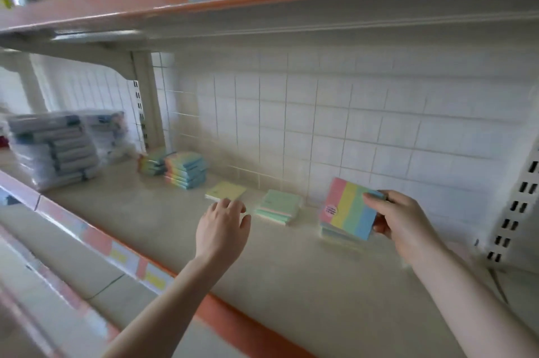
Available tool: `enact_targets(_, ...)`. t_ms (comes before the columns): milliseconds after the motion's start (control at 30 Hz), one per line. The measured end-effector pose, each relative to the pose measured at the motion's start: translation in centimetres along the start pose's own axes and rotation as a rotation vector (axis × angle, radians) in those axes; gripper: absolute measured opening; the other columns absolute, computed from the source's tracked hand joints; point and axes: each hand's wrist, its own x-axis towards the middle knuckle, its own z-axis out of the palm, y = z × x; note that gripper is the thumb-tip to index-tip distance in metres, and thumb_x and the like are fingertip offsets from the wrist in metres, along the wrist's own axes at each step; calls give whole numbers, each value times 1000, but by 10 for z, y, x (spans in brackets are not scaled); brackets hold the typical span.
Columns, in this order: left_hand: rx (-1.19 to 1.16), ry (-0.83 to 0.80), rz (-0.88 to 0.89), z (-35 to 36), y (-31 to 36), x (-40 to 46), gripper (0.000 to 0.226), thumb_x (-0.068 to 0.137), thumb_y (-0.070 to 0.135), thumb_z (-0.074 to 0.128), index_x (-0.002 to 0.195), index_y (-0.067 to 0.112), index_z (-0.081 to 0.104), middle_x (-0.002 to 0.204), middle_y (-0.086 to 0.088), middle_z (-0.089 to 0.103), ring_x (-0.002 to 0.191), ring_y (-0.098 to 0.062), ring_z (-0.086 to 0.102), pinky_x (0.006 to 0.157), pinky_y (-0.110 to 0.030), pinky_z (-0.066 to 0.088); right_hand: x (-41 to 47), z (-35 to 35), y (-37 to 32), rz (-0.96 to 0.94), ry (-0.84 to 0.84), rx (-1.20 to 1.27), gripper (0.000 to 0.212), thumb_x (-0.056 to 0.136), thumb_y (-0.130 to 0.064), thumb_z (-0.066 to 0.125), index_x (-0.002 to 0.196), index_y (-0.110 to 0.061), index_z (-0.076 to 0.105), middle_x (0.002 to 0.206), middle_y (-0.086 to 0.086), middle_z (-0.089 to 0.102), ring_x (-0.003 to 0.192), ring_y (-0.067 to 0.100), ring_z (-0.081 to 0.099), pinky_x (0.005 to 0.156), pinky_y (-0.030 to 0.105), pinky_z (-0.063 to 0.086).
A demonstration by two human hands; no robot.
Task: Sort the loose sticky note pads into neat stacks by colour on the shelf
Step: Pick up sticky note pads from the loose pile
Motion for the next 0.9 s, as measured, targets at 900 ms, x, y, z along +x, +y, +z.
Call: enact_targets(900,89,-223,-90,-33,-322,135,27,92,37,45,114,24,56,119,2,55,115,-19,49,89,-28,40,129,438,-33,101,-94,17,8,86,-11,65,83,-11,57,75,5,59,62,14,54,45,20,40)
